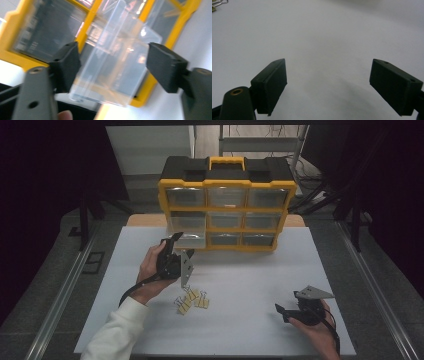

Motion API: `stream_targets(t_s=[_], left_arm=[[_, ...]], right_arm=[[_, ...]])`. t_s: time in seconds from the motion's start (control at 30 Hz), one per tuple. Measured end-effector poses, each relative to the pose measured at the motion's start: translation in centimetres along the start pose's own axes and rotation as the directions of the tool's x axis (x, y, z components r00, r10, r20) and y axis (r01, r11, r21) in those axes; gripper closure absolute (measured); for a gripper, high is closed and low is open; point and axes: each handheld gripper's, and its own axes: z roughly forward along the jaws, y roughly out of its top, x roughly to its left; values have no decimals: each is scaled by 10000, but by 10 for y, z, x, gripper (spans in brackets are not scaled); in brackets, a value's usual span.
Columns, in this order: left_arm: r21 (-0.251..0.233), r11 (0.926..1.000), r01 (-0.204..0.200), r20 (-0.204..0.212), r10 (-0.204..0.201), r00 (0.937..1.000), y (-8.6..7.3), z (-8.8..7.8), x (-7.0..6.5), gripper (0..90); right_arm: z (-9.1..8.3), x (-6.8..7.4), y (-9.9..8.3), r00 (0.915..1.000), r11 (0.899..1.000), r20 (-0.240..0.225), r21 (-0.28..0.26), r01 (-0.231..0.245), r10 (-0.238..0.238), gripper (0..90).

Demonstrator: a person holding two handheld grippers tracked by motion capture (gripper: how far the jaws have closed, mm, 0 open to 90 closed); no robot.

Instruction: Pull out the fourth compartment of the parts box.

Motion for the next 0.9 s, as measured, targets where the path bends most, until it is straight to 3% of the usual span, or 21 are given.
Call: stream_targets(t_s=[0.03, 0.2, 0.33, 0.5, 0.63, 0.73, 0.8, 0.9], left_arm=[[-24, 9993, 377, 285, -377, 9989, 1, -2, 1, 241], [-13, 9958, 919, 739, -915, 9931, 2, -8, 6, 193], [-79, 9890, 1476, 1329, -1453, 9804, 3, -12, 9, 156], [-25, 9827, 1850, 1702, -1819, 9685, 2, -16, 10, 137], [-48, 9730, 2307, 2188, -2241, 9497, 2, -21, 14, 134], [-84, 9610, 2764, 2573, -2650, 9293, 1, -24, 17, 139], [-51, 9496, 3136, 2946, -2982, 9079, -1, -27, 19, 137], [239, 9384, 3448, 3420, -3317, 8792, -3, -28, 21, 120]], right_arm=[[0, 0, 0, 10000, 10000, -7, -4, -8, 8, 149], [0, 0, 0, 10000, 10000, 1, -17, 19, -19, 149], [-1, 0, 0, 10000, 10000, -6, -24, 24, -24, 149], [-1, 0, 0, 10000, 10000, -7, -33, 19, -19, 150], [-1, 0, 0, 10000, 10000, -2, -34, 24, -24, 149], [0, 0, 0, 10000, 10000, -4, -24, 21, -21, 149], [0, 0, 0, 10000, 10000, -11, -20, 20, -20, 149], [-1, 0, 0, 10000, 10000, -24, -17, -14, 14, 149]])
